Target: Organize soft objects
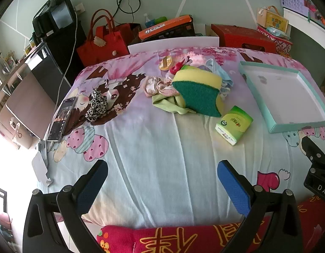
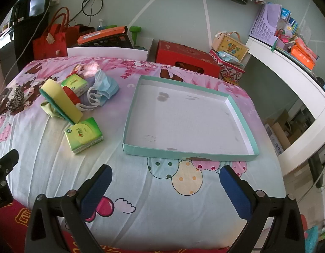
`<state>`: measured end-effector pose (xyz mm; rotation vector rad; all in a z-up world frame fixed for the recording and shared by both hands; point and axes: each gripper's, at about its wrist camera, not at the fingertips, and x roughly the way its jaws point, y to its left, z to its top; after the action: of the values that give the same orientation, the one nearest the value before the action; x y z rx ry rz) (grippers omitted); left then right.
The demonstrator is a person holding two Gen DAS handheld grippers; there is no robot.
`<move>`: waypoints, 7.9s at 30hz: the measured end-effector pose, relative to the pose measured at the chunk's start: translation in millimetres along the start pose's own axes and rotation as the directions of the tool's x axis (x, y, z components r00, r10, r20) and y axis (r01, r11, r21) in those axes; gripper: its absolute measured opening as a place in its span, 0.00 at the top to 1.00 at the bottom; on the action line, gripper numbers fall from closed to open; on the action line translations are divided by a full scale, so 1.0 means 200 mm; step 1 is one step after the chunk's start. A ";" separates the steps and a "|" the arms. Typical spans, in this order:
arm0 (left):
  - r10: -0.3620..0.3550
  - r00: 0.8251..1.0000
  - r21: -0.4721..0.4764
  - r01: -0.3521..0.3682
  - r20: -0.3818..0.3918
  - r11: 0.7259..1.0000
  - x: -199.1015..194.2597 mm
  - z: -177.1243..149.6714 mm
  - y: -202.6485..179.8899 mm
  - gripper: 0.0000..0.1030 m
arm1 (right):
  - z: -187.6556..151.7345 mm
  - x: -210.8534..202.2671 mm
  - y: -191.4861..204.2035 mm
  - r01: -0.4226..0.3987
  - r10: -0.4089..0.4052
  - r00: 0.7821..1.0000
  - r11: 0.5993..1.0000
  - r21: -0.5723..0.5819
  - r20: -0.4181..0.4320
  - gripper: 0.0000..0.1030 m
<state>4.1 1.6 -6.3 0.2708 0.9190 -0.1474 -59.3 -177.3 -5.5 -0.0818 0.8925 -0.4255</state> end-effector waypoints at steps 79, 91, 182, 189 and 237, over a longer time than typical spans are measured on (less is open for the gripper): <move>0.004 0.999 0.009 -0.004 -0.034 1.000 0.03 0.00 -0.01 0.00 | 0.00 0.01 0.00 0.013 -0.013 1.000 1.000 0.007 -0.012 0.00; -0.104 0.994 -0.148 0.098 -0.037 0.984 0.14 0.16 0.30 0.00 | 0.12 0.02 0.13 -0.215 0.216 0.976 0.975 -0.051 0.015 0.00; -0.410 0.912 0.027 0.409 0.031 0.912 0.18 0.96 -0.45 0.80 | 0.67 0.68 -0.48 -0.238 0.255 0.967 0.915 0.325 -0.010 0.27; -0.432 0.901 0.089 0.434 -0.039 0.897 0.30 0.95 -0.78 0.79 | 0.55 0.86 -0.75 -0.085 0.143 0.983 0.907 0.413 -0.111 0.27; -0.405 0.914 -0.022 0.405 -0.002 0.914 0.36 0.88 -0.79 0.03 | 0.52 0.80 -0.98 0.052 0.031 0.987 0.871 0.488 -0.161 0.00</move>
<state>144.1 -201.0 10.9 0.0568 0.9739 -0.5207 44.7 -430.4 -10.0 0.4252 0.9209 -0.6666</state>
